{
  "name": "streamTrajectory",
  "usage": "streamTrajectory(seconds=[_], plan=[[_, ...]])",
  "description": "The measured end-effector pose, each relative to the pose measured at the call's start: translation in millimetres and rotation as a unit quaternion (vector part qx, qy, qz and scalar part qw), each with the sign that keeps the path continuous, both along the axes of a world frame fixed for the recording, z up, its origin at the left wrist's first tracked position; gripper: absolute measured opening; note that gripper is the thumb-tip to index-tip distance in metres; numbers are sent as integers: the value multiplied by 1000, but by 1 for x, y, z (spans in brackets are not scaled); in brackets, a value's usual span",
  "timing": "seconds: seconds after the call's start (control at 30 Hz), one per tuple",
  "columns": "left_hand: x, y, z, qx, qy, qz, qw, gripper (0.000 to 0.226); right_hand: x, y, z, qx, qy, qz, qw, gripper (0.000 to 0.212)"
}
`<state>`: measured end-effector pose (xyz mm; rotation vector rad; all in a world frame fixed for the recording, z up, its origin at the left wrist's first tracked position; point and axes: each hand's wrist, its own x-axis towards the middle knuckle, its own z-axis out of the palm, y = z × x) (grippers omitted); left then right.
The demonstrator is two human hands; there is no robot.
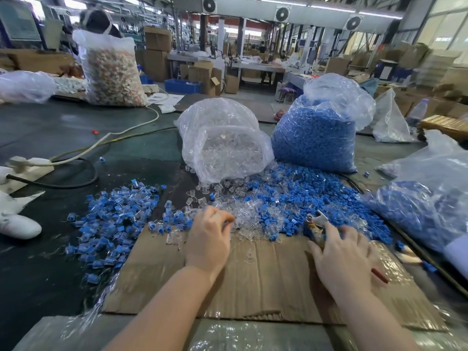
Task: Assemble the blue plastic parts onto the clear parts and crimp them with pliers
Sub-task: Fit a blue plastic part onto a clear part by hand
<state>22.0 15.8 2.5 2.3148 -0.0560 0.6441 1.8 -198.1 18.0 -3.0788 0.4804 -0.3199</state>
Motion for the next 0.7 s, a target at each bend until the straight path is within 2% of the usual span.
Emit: streamTrajectory(seconds=[0.13,0.37,0.7], plan=[[-4,-21,-11,-6,20,-54,998,16,9,20,0,17,-57,111,992,26],[-7,-18,-18,-1,18,-60,998,18,29,37,-10,-2,-10,110,994,29],[-6,-17,-21,11,25,-62,998,21,37,37,-15,13,-48,70,996,24]])
